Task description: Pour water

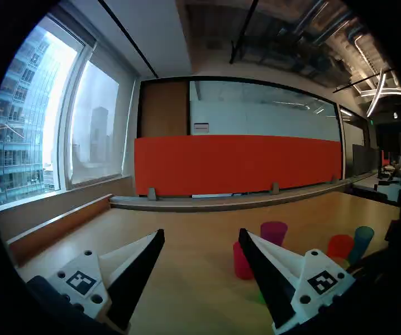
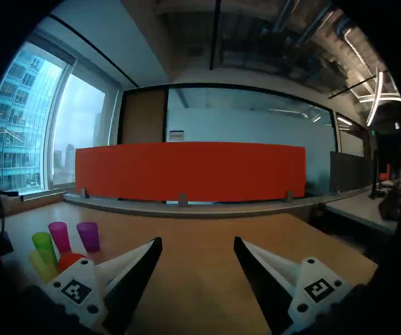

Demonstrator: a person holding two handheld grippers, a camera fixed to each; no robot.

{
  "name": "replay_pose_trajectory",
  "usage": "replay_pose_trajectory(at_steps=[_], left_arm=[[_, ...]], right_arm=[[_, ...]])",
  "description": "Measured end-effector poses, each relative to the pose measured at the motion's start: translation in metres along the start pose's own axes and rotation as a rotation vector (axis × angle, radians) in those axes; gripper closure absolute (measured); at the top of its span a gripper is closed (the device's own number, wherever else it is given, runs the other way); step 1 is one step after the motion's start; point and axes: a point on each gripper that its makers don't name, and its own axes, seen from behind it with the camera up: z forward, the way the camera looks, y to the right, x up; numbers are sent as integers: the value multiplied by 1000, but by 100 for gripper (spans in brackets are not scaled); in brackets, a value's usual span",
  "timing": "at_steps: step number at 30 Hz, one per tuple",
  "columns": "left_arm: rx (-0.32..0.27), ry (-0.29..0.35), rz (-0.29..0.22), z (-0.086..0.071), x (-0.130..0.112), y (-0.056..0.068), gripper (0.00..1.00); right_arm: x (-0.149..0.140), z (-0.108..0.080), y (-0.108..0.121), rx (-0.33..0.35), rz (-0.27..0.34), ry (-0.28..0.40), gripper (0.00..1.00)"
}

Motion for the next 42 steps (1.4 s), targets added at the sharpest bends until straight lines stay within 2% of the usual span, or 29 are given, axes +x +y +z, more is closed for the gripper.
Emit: replay_pose_trajectory(at_steps=[9,20,30,35,42], left_arm=[[-23,-11,-15,5,42,0,1],[-34,-10,45,7,98,-6,1],[-112,-18,28,5,140,13,1],[-150,-30,5,6,146,24,1],[-203,-53,-1,7,143,31,1]], right_arm=[[27,0,-5,29,0,-22,1],[63,3,-1,35,0,-34,1],[89,-2,-9,66,16,-55,1],[93,-2,-12,80,11,-58,1],[94,-4,-22,143,12,-74,1]])
